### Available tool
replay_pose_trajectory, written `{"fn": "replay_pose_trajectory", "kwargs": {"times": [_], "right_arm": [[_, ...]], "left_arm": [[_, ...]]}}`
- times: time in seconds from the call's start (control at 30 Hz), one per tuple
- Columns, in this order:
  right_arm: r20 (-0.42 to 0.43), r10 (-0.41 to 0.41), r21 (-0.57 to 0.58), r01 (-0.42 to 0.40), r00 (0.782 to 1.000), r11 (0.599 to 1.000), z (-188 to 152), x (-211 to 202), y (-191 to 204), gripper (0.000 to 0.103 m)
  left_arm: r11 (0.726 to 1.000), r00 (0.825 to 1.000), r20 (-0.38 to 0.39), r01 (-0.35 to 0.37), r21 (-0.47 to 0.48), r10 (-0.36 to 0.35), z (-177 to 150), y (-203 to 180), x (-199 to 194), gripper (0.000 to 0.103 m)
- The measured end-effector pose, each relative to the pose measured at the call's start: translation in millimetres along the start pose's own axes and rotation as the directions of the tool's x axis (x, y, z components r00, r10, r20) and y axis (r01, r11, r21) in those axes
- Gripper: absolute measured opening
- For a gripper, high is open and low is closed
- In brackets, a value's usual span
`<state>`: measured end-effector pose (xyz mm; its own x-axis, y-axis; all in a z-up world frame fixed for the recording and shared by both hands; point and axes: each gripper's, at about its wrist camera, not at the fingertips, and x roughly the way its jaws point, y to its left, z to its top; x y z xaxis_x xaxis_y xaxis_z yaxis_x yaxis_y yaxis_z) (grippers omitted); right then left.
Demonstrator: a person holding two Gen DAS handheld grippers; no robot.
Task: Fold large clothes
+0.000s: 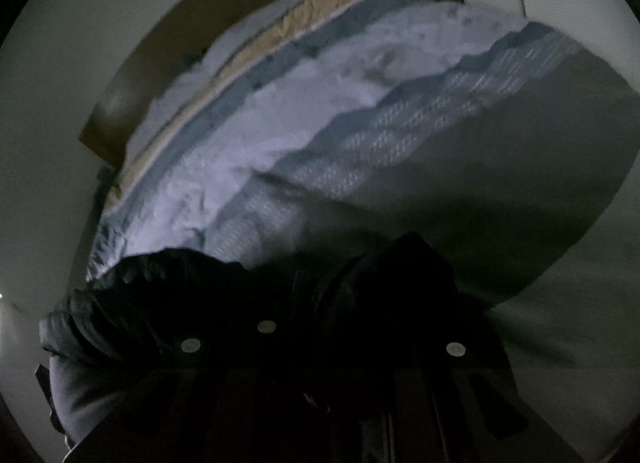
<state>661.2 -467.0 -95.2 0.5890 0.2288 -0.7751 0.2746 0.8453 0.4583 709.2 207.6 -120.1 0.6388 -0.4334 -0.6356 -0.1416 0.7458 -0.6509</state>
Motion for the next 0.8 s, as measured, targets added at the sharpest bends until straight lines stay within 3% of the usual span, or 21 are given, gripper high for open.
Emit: {"fn": "replay_pose_trajectory", "kwargs": {"times": [0.1,0.27,0.4,0.47,0.53,0.7,0.8], "right_arm": [[-0.016,0.019,0.02,-0.019,1.0,1.0,9,1,-2,0.017],[-0.047,0.051,0.026,-0.05,0.998,0.998,23,-17,2,0.036],[-0.044,0.098,0.04,-0.096,0.994,0.995,40,-34,7,0.065],[-0.047,0.119,0.047,-0.117,0.992,0.992,46,-41,11,0.08],[-0.017,0.081,0.031,-0.081,0.997,0.996,52,-54,14,0.091],[0.023,0.059,0.022,-0.059,0.998,0.998,70,-86,13,0.091],[0.042,0.044,-0.06,-0.042,0.998,0.997,67,-105,30,0.091]], "left_arm": [[1.0,1.0,-0.021,0.011,-0.024,-0.011,6,2,-5,0.016],[0.993,0.997,-0.019,0.076,-0.092,-0.078,24,-4,-40,0.025],[0.977,0.988,-0.017,0.151,-0.152,-0.155,40,-11,-66,0.042],[0.977,0.99,-0.009,0.136,-0.166,-0.139,45,-16,-78,0.046],[0.974,0.991,0.015,0.133,-0.183,-0.132,51,-18,-92,0.052],[0.989,0.995,0.105,0.014,-0.146,0.001,64,-26,-130,0.059],[0.995,0.99,0.107,-0.089,-0.051,0.094,61,-47,-144,0.059]]}}
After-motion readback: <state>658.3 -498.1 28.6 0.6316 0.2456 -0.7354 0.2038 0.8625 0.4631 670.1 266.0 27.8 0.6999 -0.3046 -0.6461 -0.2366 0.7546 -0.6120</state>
